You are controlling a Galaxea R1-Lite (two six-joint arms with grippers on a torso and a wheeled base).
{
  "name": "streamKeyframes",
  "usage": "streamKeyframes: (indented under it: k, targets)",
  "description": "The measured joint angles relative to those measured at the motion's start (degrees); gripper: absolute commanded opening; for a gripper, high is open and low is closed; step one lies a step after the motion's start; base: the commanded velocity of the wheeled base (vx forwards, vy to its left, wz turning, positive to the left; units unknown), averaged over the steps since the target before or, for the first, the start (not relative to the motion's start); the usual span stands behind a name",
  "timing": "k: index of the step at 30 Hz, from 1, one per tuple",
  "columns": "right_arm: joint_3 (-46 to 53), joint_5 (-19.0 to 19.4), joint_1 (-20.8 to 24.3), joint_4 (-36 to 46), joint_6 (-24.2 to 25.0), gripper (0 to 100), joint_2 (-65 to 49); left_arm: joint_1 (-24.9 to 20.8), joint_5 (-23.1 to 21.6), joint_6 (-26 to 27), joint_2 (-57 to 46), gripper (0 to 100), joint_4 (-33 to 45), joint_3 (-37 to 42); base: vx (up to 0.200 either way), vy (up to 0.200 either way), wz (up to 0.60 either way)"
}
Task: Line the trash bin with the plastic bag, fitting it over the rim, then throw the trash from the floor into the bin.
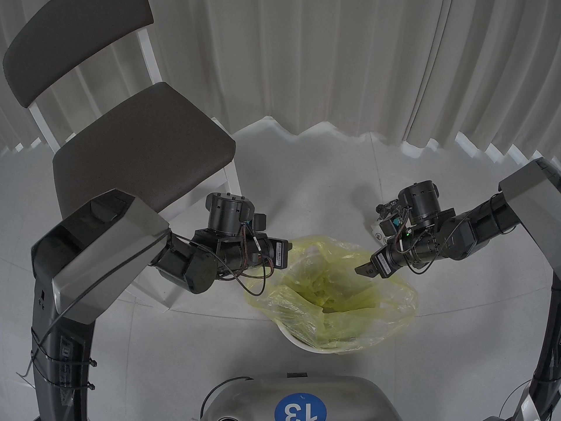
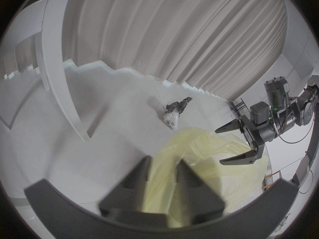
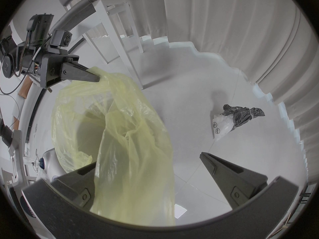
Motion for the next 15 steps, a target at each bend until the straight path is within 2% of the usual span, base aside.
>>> streamKeyframes:
  k: [2, 3, 15]
  targets:
    - [-0.49, 0.00, -0.59, -0.09, -0.26, 100, 0.09, 0.09, 0.15, -0.10, 0.06, 0, 0.10, -0.60, 0.000, 0.000, 0.00]
    - [-0.74, 0.00, -0.94, -0.15, -0.44, 0, 0.23, 0.15, 0.24, -0.16, 0.16, 0, 0.21, -1.01, 0.000, 0.000, 0.00]
    - [-3.56, 0.00, -2.68, -2.33, -0.26, 0, 3.12, 0.22, 0.55, -0.40, 1.79, 0, 0.44, -4.52, 0.000, 0.000, 0.00]
